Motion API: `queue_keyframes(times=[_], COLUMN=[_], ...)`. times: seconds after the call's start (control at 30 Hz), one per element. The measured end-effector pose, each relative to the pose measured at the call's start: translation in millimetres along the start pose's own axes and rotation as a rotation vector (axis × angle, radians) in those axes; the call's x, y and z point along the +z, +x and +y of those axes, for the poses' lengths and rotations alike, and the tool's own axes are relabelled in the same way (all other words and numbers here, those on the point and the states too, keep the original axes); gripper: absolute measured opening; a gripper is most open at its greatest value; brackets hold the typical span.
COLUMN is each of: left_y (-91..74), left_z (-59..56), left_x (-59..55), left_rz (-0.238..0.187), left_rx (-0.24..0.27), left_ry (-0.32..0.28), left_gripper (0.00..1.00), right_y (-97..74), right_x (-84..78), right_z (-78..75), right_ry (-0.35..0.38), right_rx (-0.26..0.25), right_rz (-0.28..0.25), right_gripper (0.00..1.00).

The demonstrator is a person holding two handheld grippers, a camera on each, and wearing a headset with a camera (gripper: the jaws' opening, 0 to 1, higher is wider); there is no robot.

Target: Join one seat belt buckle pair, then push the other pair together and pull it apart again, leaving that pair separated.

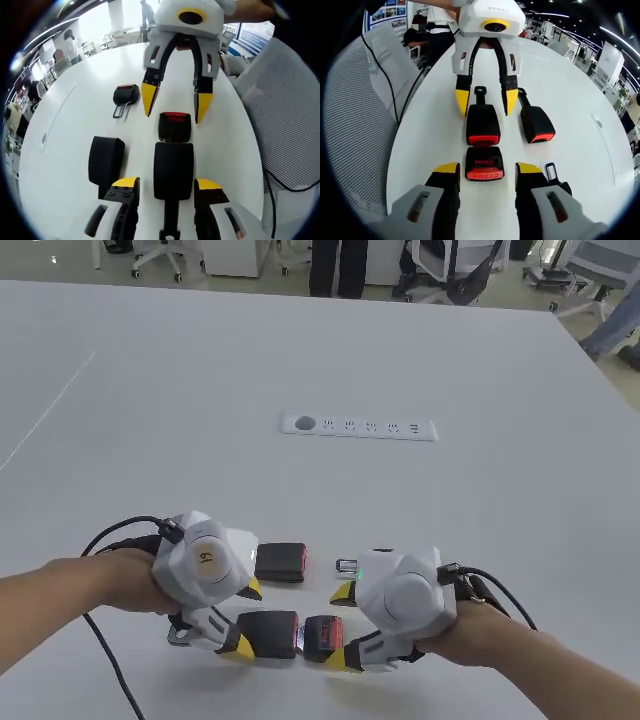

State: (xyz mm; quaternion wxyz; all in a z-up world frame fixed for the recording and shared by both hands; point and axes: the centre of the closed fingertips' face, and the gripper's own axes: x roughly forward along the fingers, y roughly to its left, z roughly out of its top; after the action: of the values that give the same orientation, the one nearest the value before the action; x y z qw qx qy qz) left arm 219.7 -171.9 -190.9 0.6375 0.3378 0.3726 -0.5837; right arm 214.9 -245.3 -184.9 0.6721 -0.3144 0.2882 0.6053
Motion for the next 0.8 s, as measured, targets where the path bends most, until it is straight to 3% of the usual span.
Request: queue_keyframes(times=[0.17, 0.4, 0.8], left_y=[-6.2, -14.0, -25.4], left_z=[-0.2, 9.2, 21.1], left_x=[0.4, -1.7, 7.7], left_rz=[-0.002, -0.014, -0.034], left_rx=[0.005, 0.024, 0.055], left_ry=[-0.016, -0.037, -0.056], left_gripper=[0.45, 0.45, 0.46], right_y=[-6.6, -15.2, -26.9], right_x=[3.3, 6.3, 5.1], right_z=[-4.2, -13.0, -29.5], right_ry=[0.014, 0.021, 0.033], right_rx=[-0.004, -0.025, -0.06], right_rz=[-0.011, -0.017, -0.014], right_gripper=[0.44, 0.45, 0.46])
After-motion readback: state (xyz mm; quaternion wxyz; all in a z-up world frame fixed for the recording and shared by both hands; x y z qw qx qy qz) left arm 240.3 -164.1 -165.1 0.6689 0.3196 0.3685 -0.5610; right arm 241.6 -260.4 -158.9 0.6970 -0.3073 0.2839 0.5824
